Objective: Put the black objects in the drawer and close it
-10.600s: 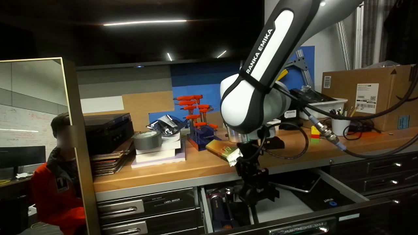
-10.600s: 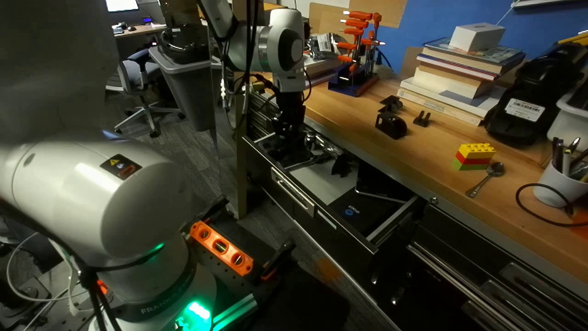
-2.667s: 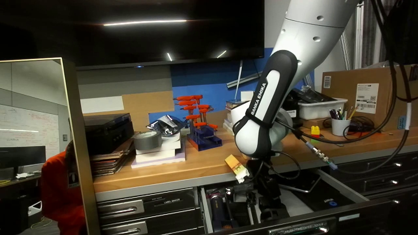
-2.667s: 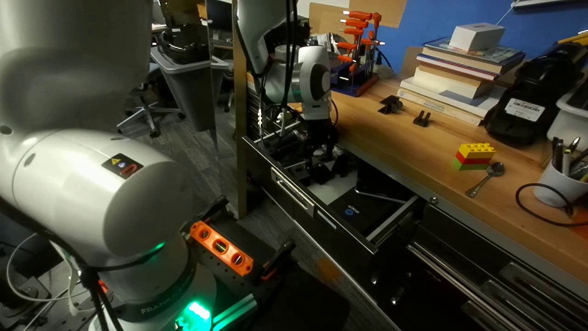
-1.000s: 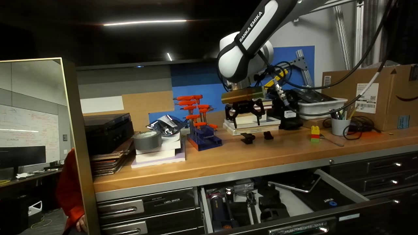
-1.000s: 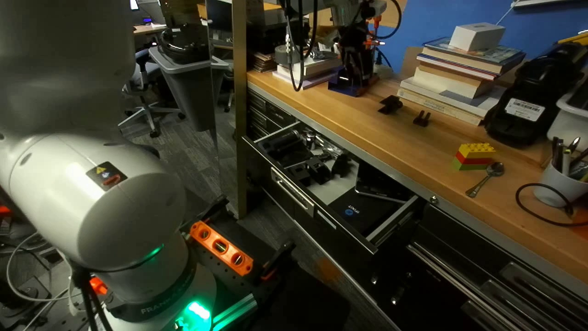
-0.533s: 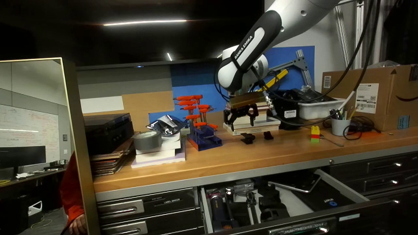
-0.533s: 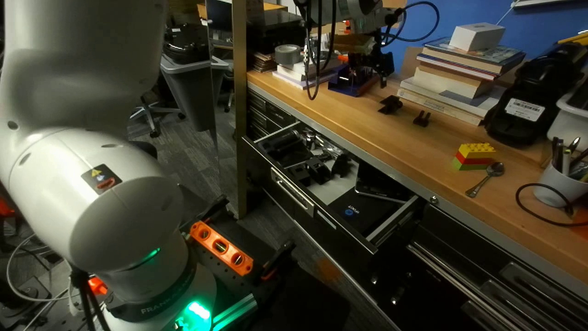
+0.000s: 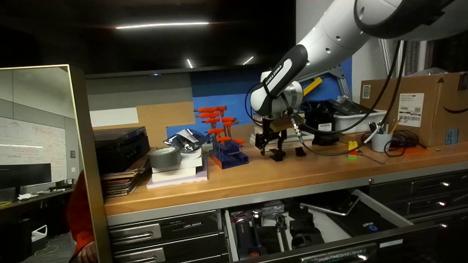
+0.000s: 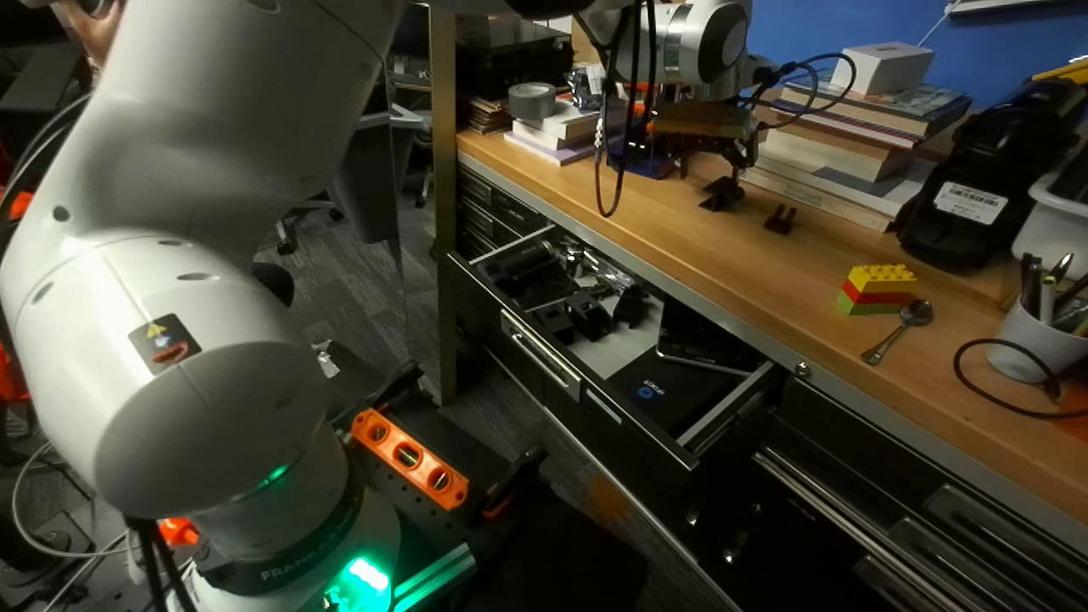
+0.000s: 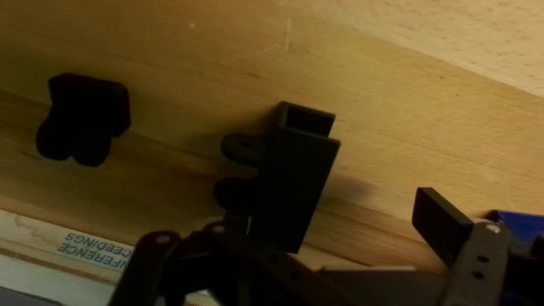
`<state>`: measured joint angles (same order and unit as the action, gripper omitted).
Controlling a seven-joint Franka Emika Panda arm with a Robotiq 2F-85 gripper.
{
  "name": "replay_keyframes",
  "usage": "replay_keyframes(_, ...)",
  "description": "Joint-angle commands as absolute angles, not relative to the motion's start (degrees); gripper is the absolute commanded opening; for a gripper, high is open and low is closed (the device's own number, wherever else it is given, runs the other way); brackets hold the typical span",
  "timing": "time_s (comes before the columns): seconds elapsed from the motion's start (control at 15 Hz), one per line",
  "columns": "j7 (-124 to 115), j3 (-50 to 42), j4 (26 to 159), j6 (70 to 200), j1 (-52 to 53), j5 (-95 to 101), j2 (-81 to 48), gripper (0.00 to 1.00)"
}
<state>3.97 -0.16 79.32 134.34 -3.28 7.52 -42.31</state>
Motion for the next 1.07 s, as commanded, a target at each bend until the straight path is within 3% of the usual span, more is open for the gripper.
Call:
replay_keyframes(0.0,10.35,1.15,71.64,132.64,-5.07,5.18,-47.03,1.00)
replay_keyframes(1.0,4.49,-3.00,64.04,118.71,-0.61,7.68,-49.57,1.00)
